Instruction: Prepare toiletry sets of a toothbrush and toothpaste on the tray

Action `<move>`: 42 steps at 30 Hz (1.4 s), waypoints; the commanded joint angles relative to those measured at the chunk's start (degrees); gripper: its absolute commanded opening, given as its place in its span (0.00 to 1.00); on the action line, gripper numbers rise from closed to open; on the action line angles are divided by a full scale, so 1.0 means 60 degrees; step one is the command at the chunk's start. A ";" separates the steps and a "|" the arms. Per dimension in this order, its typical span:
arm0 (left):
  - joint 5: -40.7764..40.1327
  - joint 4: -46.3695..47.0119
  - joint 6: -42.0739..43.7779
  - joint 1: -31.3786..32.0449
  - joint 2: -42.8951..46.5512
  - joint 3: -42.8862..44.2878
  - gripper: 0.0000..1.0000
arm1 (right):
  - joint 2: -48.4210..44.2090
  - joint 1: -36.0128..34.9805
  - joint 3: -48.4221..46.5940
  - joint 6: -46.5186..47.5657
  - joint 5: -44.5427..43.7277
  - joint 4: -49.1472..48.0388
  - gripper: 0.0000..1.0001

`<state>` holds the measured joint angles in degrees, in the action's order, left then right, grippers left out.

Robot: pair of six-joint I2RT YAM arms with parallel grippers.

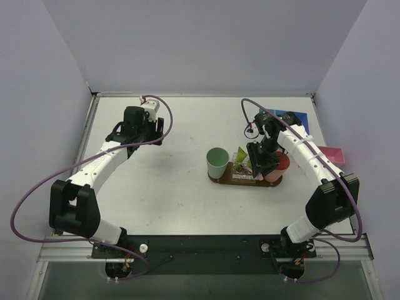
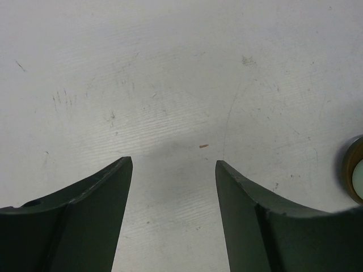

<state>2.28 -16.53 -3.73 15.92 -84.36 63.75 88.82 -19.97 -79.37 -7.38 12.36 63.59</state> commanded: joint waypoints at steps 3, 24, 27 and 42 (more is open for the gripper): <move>-0.0088 0.0163 0.0196 -0.0076 0.0349 0.0099 0.71 | -0.0446 -0.0071 -0.0701 -0.0147 -0.0156 0.0636 0.38; -0.0044 0.1260 0.0548 -0.0324 0.1578 -0.0677 0.71 | 0.1675 0.2374 -0.4800 0.0028 -0.0199 -0.1283 0.34; 0.0029 0.1671 0.0519 -0.0573 0.1754 -0.0941 0.71 | 0.2437 0.2960 -0.5125 0.0248 0.0019 -0.1355 0.34; 0.0118 0.1774 0.0577 -0.1086 0.1433 -0.1088 0.71 | 0.4123 0.3299 -0.4349 0.1464 -0.0683 -0.1956 0.38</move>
<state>2.42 -9.17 -0.99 9.54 -75.59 57.56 112.46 0.25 -105.38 -0.84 9.74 52.25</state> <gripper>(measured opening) 0.709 0.378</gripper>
